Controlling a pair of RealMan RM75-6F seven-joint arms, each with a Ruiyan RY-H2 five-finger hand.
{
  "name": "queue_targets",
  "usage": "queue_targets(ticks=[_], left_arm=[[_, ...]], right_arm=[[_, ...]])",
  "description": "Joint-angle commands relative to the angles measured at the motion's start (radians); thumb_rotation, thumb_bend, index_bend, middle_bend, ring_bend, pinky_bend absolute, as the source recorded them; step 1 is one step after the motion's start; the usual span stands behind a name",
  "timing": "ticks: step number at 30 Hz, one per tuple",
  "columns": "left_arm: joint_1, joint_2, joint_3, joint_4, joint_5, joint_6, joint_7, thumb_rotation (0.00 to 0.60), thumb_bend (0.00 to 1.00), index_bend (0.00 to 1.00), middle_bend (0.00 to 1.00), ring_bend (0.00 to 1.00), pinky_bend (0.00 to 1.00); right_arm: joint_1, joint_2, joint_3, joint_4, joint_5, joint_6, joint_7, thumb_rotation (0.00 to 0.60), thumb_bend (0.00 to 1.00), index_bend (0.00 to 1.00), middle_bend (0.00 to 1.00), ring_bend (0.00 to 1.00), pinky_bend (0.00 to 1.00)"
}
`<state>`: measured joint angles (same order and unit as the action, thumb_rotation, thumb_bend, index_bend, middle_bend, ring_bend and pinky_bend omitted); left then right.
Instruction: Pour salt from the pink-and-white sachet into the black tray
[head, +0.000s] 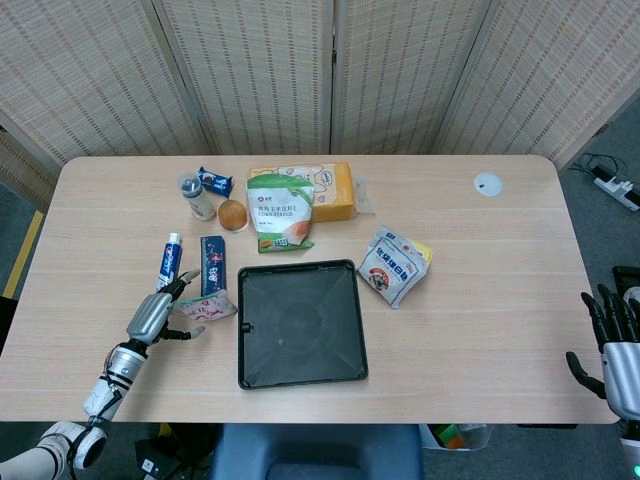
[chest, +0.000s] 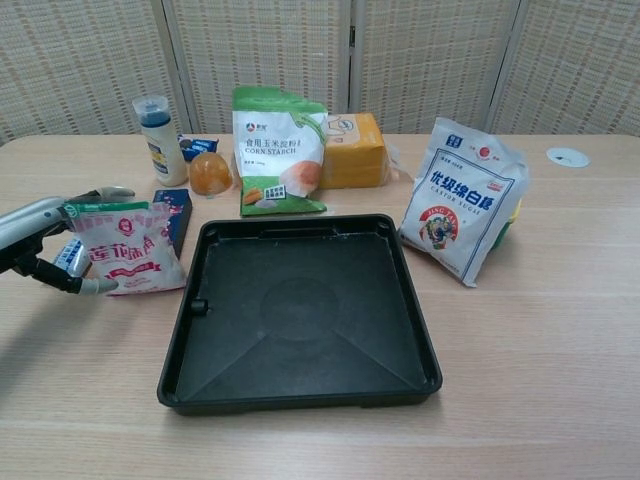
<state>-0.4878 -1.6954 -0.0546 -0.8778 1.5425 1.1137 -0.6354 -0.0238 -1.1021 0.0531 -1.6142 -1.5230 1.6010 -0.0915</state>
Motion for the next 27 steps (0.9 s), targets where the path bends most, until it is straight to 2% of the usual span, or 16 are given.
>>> queue_targets(ticks=[1,12,27], left_arm=[[-0.005,-0.037,0.01,0.054,0.01,0.018,-0.016,0.6,0.24,0.05,0.13,0.21,0.26],[-0.013,-0.129,0.028,0.21,0.02,0.047,-0.091,0.6,0.24,0.14,0.2,0.26,0.3],[-0.024,-0.236,0.025,0.379,0.012,0.078,-0.192,0.6,0.24,0.31,0.33,0.39,0.37]], right_arm=[[-0.001,0.001,0.001,-0.001,0.002,0.0,-0.001,0.6,0.34,0.01,0.0,0.04,0.0],[-0.005,0.004,0.001,-0.01,0.008,-0.005,-0.008,0.6,0.34,0.01,0.0,0.04,0.0],[-0.016,0.013,0.001,-0.027,0.01,0.004,-0.016,0.6,0.34,0.02,0.0,0.04,0.0]])
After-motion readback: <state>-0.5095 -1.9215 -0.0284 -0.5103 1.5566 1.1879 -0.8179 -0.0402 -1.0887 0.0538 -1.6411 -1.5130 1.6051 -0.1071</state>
